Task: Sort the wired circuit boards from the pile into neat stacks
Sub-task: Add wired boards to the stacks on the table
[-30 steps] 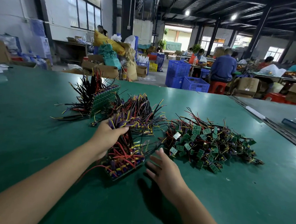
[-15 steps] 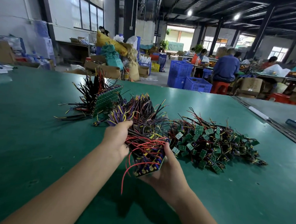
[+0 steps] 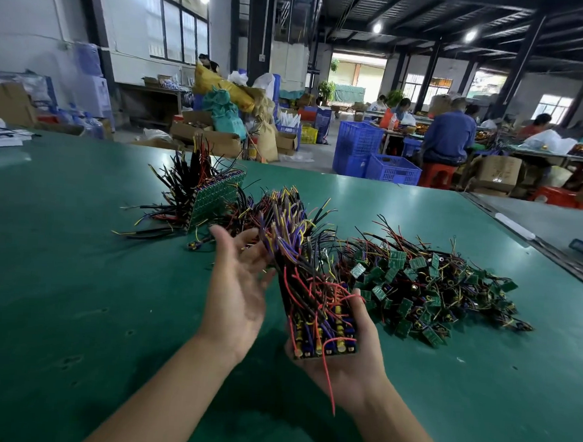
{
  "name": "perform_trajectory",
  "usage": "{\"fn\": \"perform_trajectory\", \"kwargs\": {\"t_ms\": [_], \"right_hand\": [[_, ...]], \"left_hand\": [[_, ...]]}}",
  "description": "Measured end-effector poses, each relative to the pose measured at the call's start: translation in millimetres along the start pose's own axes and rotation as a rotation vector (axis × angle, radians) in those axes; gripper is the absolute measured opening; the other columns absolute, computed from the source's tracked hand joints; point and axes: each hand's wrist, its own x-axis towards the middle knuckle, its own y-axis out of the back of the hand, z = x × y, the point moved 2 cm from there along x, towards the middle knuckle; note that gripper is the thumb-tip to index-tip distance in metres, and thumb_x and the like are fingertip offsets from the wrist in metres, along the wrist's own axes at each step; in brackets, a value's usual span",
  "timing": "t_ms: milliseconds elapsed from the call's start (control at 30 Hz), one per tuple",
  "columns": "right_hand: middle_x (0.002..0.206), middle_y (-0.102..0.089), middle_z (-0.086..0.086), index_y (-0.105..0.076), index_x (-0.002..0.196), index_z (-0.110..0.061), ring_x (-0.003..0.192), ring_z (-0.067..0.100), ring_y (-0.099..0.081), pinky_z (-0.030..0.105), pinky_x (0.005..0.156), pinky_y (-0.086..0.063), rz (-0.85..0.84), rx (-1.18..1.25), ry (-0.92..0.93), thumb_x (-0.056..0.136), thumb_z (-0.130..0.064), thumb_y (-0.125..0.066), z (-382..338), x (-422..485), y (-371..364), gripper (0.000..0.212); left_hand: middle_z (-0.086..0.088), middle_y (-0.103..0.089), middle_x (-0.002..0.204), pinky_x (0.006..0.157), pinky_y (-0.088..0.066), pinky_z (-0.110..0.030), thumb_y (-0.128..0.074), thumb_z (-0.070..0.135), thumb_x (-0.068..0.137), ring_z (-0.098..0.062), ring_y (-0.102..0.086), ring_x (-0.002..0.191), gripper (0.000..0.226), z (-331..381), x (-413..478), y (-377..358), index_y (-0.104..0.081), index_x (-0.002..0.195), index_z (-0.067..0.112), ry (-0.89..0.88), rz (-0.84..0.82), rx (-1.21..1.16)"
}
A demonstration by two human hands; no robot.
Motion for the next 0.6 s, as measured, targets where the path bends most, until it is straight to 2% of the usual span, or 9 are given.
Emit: {"fn": "perform_trajectory", "kwargs": {"t_ms": [67,133,167,233,300,333,400,500,600], "right_hand": [[0.107,-0.071,0.018,-0.077,0.098,-0.006,0.085,0.034,-0.069,0.041,0.074,-0.055,-0.02,-0.004,-0.004,0.075,-0.063,-0.06,0.6,-2.7,-4.3,0.064],[0.108,-0.07,0.02,-0.076,0.101,-0.003,0.086,0.035,-0.069,0.042,0.073,-0.056,-0.036,-0.011,-0.03,0.075,-0.061,-0.061,3.3,-6.4,-8.3,0.066],[0.108,-0.07,0.021,-0.075,0.103,-0.002,0.086,0.036,-0.069,0.042,0.073,-0.056,-0.045,-0.016,-0.05,0.075,-0.062,-0.061,5.1,-8.8,-10.3,0.067],[0.108,-0.069,0.024,-0.073,0.106,0.002,0.087,0.038,-0.07,0.044,0.073,-0.057,-0.078,0.014,-0.112,0.078,-0.06,-0.06,8.1,-14.3,-14.9,0.069],[0.11,-0.068,0.026,-0.072,0.107,0.005,0.087,0.039,-0.069,0.045,0.072,-0.057,-0.109,0.057,-0.178,0.079,-0.055,-0.06,11.9,-18.7,-20.0,0.067],[0.115,-0.066,0.027,-0.069,0.111,0.006,0.089,0.04,-0.068,0.045,0.071,-0.057,-0.108,0.064,-0.2,0.08,-0.053,-0.06,14.2,-20.1,-22.0,0.068],[0.129,-0.057,0.029,-0.062,0.121,0.008,0.095,0.043,-0.065,0.048,0.072,-0.058,-0.125,0.115,-0.253,0.086,-0.053,-0.054,17.4,-22.0,-26.4,0.071],[0.15,-0.039,0.022,-0.057,0.13,0.004,0.098,0.048,-0.064,0.05,0.076,-0.058,-0.166,0.208,-0.318,0.092,-0.051,-0.049,18.9,-24.8,-32.9,0.068],[0.142,-0.048,0.023,-0.058,0.128,0.004,0.097,0.049,-0.065,0.051,0.074,-0.059,-0.176,0.222,-0.356,0.094,-0.053,-0.045,22.3,-25.4,-32.7,0.068]], "left_hand": [[-0.001,-0.066,0.089,0.067,-0.044,-0.03,-0.043,0.056,0.093,-0.016,-0.06,0.08,0.045,-14.3,6.8,16.1,-0.058,0.108,0.017,0.117,0.232,0.063],[-0.005,-0.064,0.092,0.069,-0.045,-0.033,-0.043,0.035,0.101,-0.018,-0.059,0.078,0.034,-34.5,5.8,28.1,-0.057,0.12,0.011,0.31,0.296,0.24],[-0.008,-0.064,0.094,0.072,-0.048,-0.036,-0.044,0.03,0.101,-0.021,-0.06,0.079,0.035,-43.5,4.1,32.8,-0.056,0.125,0.007,0.393,0.25,0.292],[-0.015,-0.067,0.107,0.09,-0.05,-0.047,-0.045,0.033,0.1,-0.031,-0.064,0.095,0.042,-52.9,-2.1,36.5,-0.056,0.129,0.004,0.472,0.042,0.274],[-0.016,-0.063,0.126,0.102,-0.047,-0.047,-0.045,0.037,0.097,-0.031,-0.061,0.113,0.043,-55.1,-3.9,35.0,-0.06,0.129,0.012,0.458,-0.203,0.193],[-0.016,-0.059,0.132,0.103,-0.046,-0.044,-0.047,0.039,0.096,-0.029,-0.059,0.116,0.042,-54.5,-3.7,34.9,-0.061,0.128,0.016,0.464,-0.25,0.159],[-0.015,-0.057,0.134,0.104,-0.046,-0.041,-0.046,0.048,0.096,-0.028,-0.057,0.121,0.046,-56.2,-2.0,35.7,-0.064,0.125,0.016,0.554,-0.21,0.083],[-0.009,-0.063,0.129,0.095,-0.052,-0.035,-0.051,0.057,0.091,-0.024,-0.06,0.119,0.057,-58.7,-3.2,36.6,-0.066,0.124,0.013,0.643,-0.244,-0.037],[-0.013,-0.06,0.131,0.096,-0.049,-0.035,-0.049,0.051,0.095,-0.027,-0.056,0.123,0.056,-55.1,-5.7,29.1,-0.06,0.129,0.007,0.526,-0.325,-0.05]]}}
